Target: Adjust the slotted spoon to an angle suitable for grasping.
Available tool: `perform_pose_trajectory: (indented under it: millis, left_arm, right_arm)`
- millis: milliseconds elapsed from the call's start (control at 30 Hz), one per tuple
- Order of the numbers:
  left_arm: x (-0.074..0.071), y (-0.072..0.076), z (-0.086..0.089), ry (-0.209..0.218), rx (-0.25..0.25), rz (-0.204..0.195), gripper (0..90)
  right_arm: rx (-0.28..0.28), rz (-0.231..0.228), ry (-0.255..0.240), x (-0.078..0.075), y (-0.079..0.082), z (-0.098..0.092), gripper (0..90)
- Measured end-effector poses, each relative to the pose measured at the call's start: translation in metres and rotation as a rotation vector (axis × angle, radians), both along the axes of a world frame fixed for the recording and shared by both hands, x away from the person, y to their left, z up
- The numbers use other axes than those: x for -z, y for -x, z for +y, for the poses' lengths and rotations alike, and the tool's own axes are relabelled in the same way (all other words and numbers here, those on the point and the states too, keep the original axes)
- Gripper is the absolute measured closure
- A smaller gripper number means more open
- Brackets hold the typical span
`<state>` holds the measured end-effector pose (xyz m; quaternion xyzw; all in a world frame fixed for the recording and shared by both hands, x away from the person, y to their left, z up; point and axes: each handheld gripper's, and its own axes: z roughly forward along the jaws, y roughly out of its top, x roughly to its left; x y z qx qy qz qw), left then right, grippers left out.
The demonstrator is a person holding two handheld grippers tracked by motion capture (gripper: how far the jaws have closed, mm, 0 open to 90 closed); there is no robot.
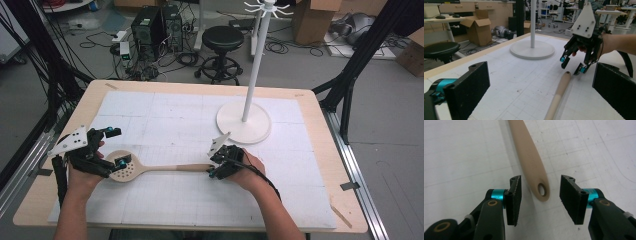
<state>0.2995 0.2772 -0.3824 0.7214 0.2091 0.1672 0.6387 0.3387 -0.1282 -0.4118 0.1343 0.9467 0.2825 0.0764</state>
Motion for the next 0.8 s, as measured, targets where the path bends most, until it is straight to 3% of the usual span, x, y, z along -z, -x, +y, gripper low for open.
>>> perform_pose_trajectory:
  millis: [233,333,400,500,533,633,700,800]
  left_arm:
    - [0.001,-0.001,-0.002,-0.011,0.0,0.008,1.8]
    - [0.002,-0.001,-0.004,-0.026,-0.013,0.022,1.7]
    - [0.002,-0.002,-0.005,-0.027,-0.011,0.024,1.7]
    - [0.002,-0.002,-0.006,-0.029,-0.007,0.024,1.8]
    - [0.002,-0.002,-0.006,-0.028,-0.007,0.026,1.7]
    - [0.002,-0.002,-0.006,-0.028,-0.005,0.027,1.7]
    - [0.002,-0.002,-0.007,-0.025,0.002,0.028,1.8]
    - [0.003,-0.002,-0.007,-0.028,0.003,0.027,1.7]
  right_arm:
    - [0.056,-0.021,-0.171,-0.028,0.014,-0.039,45.1]
    - [0.111,-0.073,-0.24,-0.038,0.022,-0.064,42.1]
    - [0.123,-0.077,-0.256,-0.039,0.023,-0.07,41.9]
    - [0.164,-0.093,-0.327,-0.042,0.027,-0.088,41.0]
    - [0.204,-0.098,-0.371,-0.042,0.031,-0.097,41.1]
    - [0.229,-0.115,-0.405,-0.041,0.035,-0.104,39.4]
    - [0.254,-0.13,-0.465,-0.039,0.04,-0.113,35.6]
    - [0.264,-0.136,-0.479,-0.039,0.042,-0.116,33.1]
